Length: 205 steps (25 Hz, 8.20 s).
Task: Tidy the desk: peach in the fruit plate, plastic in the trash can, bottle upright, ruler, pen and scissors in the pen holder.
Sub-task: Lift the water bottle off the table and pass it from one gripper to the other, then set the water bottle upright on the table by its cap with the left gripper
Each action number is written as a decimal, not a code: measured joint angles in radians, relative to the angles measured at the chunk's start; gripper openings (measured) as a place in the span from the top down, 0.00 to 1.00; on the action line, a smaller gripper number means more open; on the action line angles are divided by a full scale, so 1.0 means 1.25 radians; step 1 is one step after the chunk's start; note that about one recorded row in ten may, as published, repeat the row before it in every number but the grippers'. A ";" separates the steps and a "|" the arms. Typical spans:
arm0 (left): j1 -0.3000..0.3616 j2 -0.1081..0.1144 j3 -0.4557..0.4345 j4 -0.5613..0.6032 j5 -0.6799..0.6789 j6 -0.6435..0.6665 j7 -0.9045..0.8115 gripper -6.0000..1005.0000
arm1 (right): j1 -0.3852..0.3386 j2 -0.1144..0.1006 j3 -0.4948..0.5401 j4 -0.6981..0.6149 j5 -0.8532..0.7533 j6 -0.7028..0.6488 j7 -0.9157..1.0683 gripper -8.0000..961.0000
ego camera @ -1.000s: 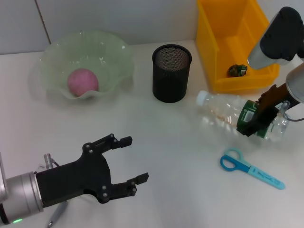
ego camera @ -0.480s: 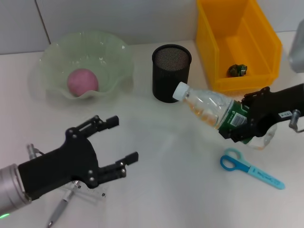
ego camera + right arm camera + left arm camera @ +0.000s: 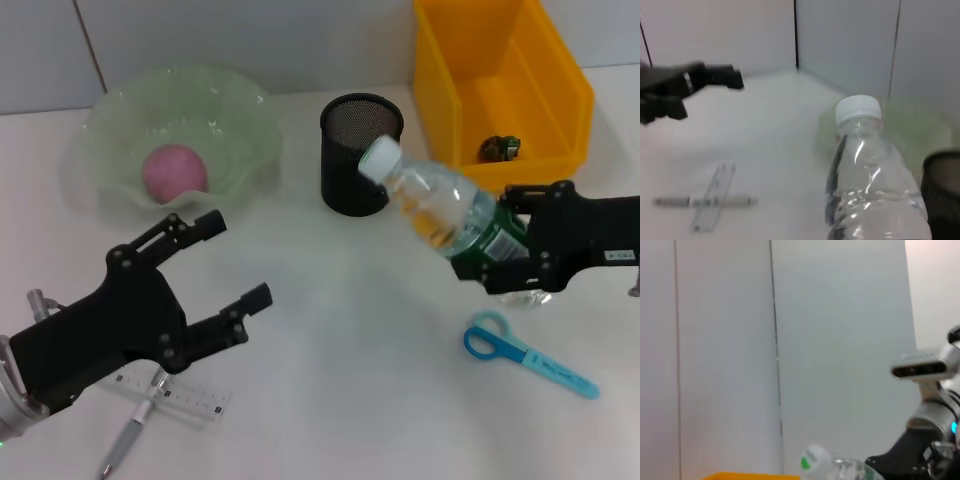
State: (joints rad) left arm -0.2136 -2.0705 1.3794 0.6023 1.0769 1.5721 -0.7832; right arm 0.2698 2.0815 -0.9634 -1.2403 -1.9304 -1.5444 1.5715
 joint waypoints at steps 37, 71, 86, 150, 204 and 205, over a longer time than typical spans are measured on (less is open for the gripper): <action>-0.142 -0.002 0.022 -0.242 -0.164 0.133 -0.002 0.19 | 0.093 0.001 0.083 0.617 0.283 -0.132 -0.682 0.19; -0.179 -0.008 0.071 -0.243 -0.181 0.167 -0.025 0.19 | 0.208 0.005 0.051 0.804 0.275 -0.110 -0.790 0.19; -0.191 -0.008 0.082 -0.253 -0.181 0.161 -0.025 0.19 | 0.215 0.006 0.052 0.816 0.277 -0.114 -0.796 0.19; -0.200 0.017 0.067 -0.228 -0.162 0.140 0.045 0.55 | -0.056 -0.012 0.107 0.388 0.227 -0.173 -0.443 0.14; -0.204 -0.001 -0.149 -0.264 -0.182 -0.226 0.216 0.53 | -0.065 -0.004 0.220 0.425 0.082 -0.198 -0.473 0.14; -0.204 -0.001 -0.149 -0.267 -0.182 -0.227 0.216 0.53 | -0.065 -0.004 0.220 0.425 0.082 -0.198 -0.473 0.14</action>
State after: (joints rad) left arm -0.4684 -2.0718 1.1933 0.2689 0.8489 1.2889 -0.5132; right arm 0.1885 2.0769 -0.6887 -0.7087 -1.8273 -1.7916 0.9801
